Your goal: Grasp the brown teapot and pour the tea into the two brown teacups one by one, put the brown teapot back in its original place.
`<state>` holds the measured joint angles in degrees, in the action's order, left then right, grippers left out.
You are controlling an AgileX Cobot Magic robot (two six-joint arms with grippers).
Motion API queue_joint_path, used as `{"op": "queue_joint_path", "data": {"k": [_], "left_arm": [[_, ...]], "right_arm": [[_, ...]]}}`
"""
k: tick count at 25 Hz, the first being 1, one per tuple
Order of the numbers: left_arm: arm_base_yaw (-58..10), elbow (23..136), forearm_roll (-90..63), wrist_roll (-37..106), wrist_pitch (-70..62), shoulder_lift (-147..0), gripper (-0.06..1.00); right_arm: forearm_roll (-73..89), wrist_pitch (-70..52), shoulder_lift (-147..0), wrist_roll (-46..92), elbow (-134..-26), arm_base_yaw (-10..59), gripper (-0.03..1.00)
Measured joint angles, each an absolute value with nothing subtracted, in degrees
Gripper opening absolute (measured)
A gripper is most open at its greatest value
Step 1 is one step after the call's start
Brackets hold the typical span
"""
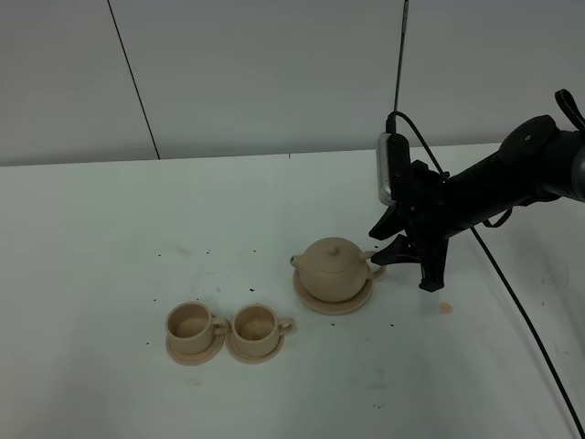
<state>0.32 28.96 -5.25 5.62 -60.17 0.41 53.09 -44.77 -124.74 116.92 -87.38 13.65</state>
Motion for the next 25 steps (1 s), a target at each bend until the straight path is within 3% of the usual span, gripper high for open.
{"op": "queue_joint_path", "data": {"k": [25], "left_arm": [[0.32,28.96,-5.25,5.62,-60.17,0.41,0.23]], "right_arm": [[53.7,-45.79,-127.6,116.92,-89.29,14.09,0.31]]}}
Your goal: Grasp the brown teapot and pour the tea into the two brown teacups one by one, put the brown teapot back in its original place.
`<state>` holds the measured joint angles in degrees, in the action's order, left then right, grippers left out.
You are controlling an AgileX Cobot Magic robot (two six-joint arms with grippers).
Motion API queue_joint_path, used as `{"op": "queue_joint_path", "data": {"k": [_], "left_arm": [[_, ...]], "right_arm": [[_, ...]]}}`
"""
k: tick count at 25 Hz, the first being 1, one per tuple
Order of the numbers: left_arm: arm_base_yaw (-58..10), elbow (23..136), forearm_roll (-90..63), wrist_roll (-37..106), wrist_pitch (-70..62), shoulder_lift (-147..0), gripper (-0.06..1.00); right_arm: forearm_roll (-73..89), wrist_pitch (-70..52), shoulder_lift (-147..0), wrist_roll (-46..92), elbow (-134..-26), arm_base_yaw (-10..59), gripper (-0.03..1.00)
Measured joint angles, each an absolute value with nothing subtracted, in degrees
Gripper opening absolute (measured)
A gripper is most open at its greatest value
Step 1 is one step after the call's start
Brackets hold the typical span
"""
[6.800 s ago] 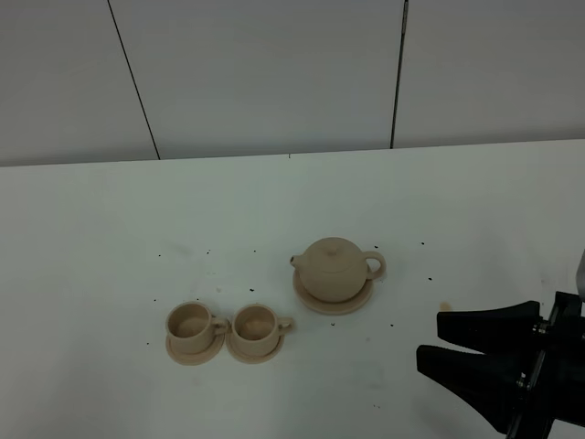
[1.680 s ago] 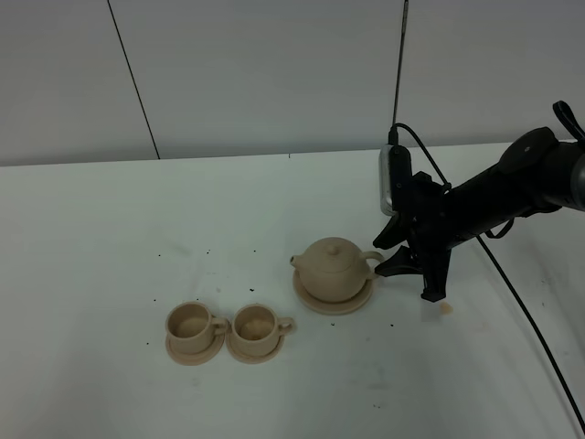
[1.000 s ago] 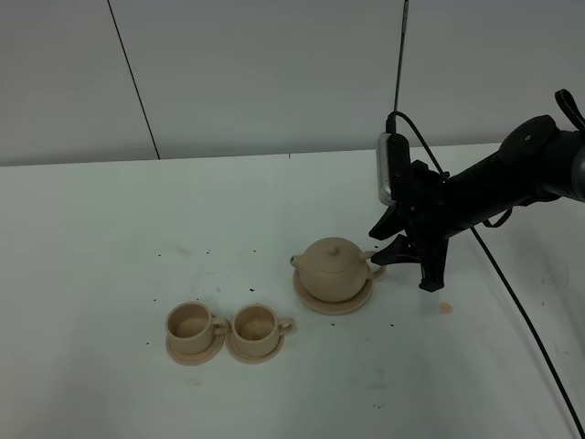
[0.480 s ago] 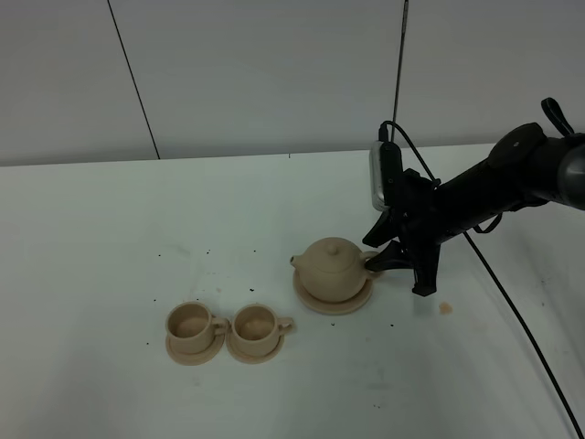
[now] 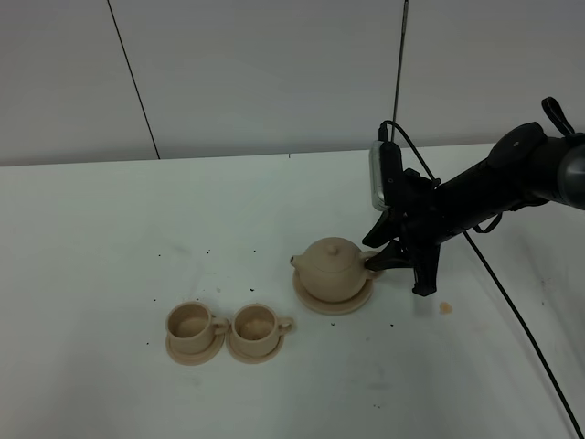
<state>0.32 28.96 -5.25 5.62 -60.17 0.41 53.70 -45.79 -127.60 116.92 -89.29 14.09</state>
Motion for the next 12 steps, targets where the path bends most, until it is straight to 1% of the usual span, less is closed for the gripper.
{"op": "queue_joint_path", "data": {"k": [4,12], "left_arm": [[0.32,28.96,-5.25,5.62,-60.17,0.41,0.23],[0.32,28.96,-5.25,5.62,-60.17,0.41,0.23]], "right_arm": [[53.7,-45.85,-127.6,116.92,-89.29,14.09,0.29],[53.7,-46.09,-127.6,116.92,-89.29,14.09,0.29]]}}
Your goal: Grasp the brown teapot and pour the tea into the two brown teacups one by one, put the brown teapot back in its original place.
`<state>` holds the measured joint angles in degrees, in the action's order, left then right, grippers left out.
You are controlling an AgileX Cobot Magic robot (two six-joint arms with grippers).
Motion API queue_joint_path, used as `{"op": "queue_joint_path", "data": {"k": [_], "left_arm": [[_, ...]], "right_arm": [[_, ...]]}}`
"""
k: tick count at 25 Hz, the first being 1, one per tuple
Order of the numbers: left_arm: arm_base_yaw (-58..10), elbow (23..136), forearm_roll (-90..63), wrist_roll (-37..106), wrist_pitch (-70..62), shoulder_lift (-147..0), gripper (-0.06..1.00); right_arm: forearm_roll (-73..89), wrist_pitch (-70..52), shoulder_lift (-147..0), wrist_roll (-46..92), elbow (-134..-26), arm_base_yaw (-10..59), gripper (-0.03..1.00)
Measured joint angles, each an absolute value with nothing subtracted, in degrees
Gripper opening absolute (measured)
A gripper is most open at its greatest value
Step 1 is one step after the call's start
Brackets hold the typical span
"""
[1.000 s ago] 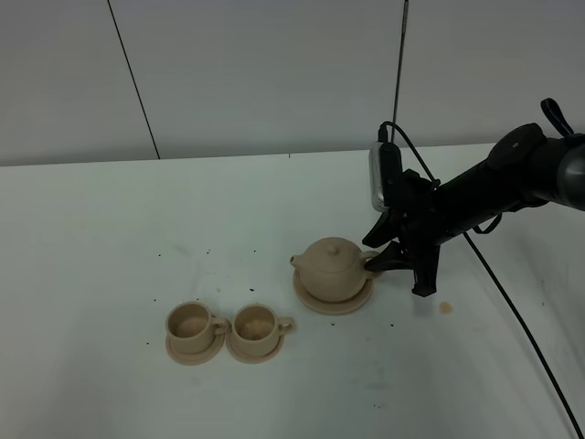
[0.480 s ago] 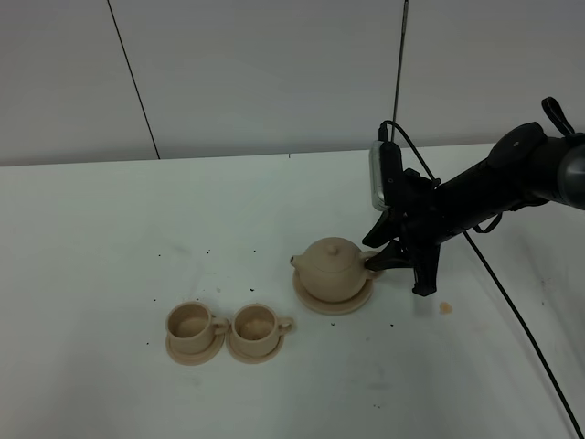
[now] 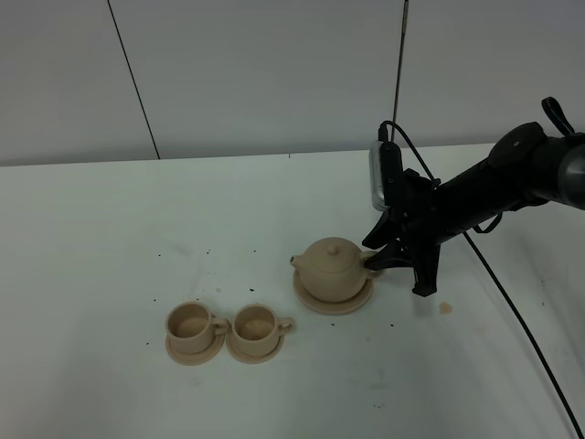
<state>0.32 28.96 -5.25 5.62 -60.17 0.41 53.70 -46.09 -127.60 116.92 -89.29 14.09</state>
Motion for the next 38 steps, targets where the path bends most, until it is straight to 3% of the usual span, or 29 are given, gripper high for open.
{"op": "queue_joint_path", "data": {"k": [38], "left_arm": [[0.32,28.96,-5.25,5.62,-60.17,0.41,0.23]], "right_arm": [[54.62,-47.5,-127.6,116.92,-89.29,14.09,0.32]]}}
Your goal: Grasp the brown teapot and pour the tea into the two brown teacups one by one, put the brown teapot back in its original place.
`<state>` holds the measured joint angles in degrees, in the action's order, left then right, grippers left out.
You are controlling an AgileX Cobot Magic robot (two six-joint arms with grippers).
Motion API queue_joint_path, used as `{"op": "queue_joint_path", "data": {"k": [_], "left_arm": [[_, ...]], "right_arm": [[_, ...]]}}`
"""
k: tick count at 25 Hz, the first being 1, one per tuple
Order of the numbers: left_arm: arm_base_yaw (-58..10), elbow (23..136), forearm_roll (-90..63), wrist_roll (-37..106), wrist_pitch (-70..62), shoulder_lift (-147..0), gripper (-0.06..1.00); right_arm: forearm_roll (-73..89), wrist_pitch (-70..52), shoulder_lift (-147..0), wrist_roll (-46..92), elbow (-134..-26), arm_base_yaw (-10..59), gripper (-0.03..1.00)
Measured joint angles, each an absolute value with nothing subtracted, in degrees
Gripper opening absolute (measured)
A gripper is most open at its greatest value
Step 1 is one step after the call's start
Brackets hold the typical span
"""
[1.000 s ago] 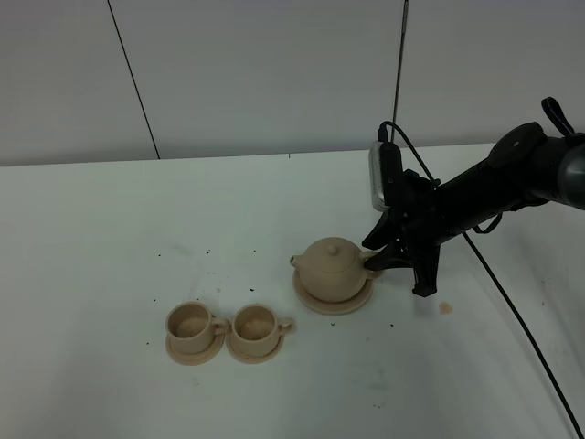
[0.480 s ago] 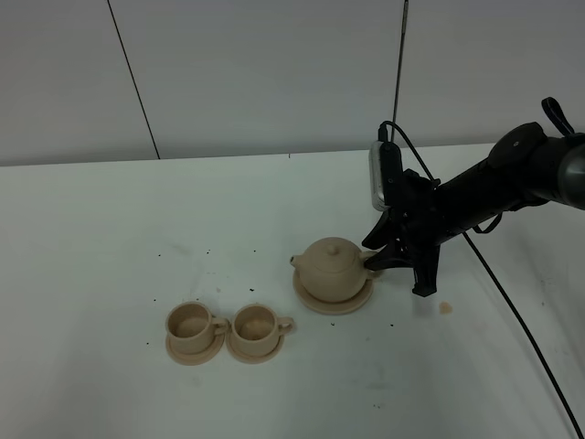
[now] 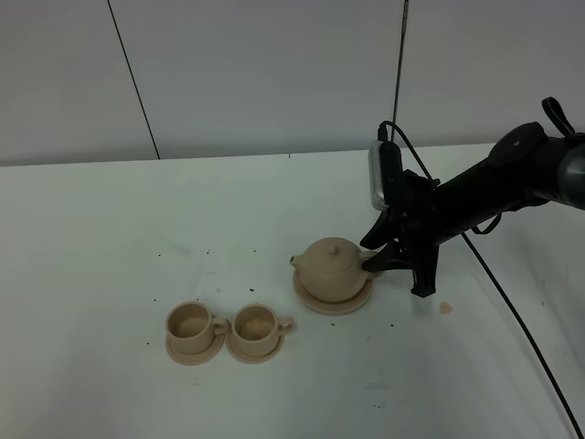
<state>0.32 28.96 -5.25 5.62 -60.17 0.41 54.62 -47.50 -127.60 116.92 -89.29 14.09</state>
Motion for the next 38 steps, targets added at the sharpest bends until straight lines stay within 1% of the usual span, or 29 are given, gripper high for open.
{"op": "queue_joint_path", "data": {"k": [27,31,38], "left_arm": [[0.32,28.96,-5.25,5.62,-60.17,0.41,0.23],[0.32,28.96,-5.25,5.62,-60.17,0.41,0.23],[0.32,28.96,-5.25,5.62,-60.17,0.41,0.23]], "right_arm": [[55.43,-47.4,-127.6,116.92,-89.29,14.97,0.32],[55.38,-47.46,-127.6,116.92,-89.29,14.97,0.3],[55.22,-47.46,-127.6,116.92,-89.33,14.97,0.23]]}}
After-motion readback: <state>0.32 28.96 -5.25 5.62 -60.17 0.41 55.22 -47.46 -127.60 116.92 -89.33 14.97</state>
